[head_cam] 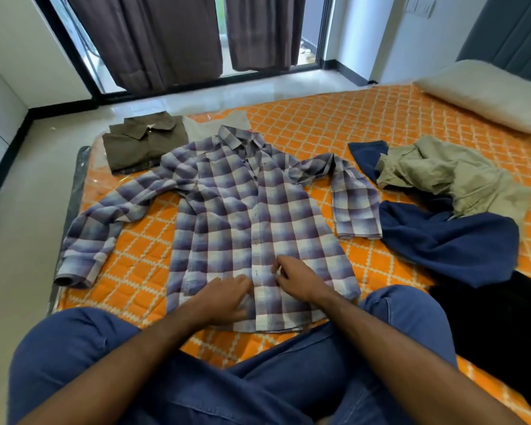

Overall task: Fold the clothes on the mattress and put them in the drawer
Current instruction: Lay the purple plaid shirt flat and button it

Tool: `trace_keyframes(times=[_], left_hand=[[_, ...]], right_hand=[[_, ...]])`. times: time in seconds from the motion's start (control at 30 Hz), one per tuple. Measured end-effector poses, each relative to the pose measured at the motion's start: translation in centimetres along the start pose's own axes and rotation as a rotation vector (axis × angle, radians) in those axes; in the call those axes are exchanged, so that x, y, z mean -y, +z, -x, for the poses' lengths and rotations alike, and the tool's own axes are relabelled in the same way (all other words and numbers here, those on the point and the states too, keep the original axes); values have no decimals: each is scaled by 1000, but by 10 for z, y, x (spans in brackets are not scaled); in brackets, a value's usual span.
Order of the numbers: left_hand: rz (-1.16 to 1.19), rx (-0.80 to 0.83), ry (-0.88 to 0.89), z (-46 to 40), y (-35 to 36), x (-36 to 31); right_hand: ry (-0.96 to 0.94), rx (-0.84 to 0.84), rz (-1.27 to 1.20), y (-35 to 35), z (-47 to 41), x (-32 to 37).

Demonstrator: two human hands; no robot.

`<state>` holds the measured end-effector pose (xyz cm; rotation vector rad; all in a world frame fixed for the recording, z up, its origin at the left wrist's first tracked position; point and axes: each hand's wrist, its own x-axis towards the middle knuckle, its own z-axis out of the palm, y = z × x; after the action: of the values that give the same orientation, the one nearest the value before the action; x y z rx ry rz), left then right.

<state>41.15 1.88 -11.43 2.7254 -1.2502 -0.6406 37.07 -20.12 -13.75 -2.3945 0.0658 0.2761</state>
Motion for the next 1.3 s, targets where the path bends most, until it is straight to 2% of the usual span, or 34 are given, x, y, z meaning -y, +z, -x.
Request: trace_keyframes(times=[0.07,0.13,0.23,0.33,0.4,0.47,0.57,0.73,0.8,0.9,1.1,1.2,1.3], left_hand=[[433,-30,-102,-7,1,0],[820,-23,-162,-13,-1,-6],[1140,-37,-196,-19,-3,-18],[1400,-70,-270,-25,2,-23],[1391,-123,-267,-27,5,-24],[1269,-238,-284,-31,6,-24],[964,-306,-274,-42,13,-20],[343,-333,-323,-64,19,-41],[183,-337,-332,-73,21,-54],[172,-381,-376,-89,22,-70],[158,-268,-402,-105,9,-80],[402,-162,-301,-101,-5,-71],[743,-65,-361,-93,-19,-52]], right_hand=[[-35,-33,-145,8,3,11],[36,-44,-312,15,3,22],[245,-36,-558,15,-3,26],[314,-15,-694,4,-4,15],[336,-60,-708,-3,-2,5],[382,-162,-746,-11,2,-4],[444,-381,-815,-21,6,-23],[504,-607,-914,-36,7,-38],[524,-710,-950,-45,10,-43],[527,-776,-979,-52,13,-47],[456,-648,-898,-48,11,-41],[448,-555,-928,-46,9,-39],[409,-457,-1012,-44,6,-37]])
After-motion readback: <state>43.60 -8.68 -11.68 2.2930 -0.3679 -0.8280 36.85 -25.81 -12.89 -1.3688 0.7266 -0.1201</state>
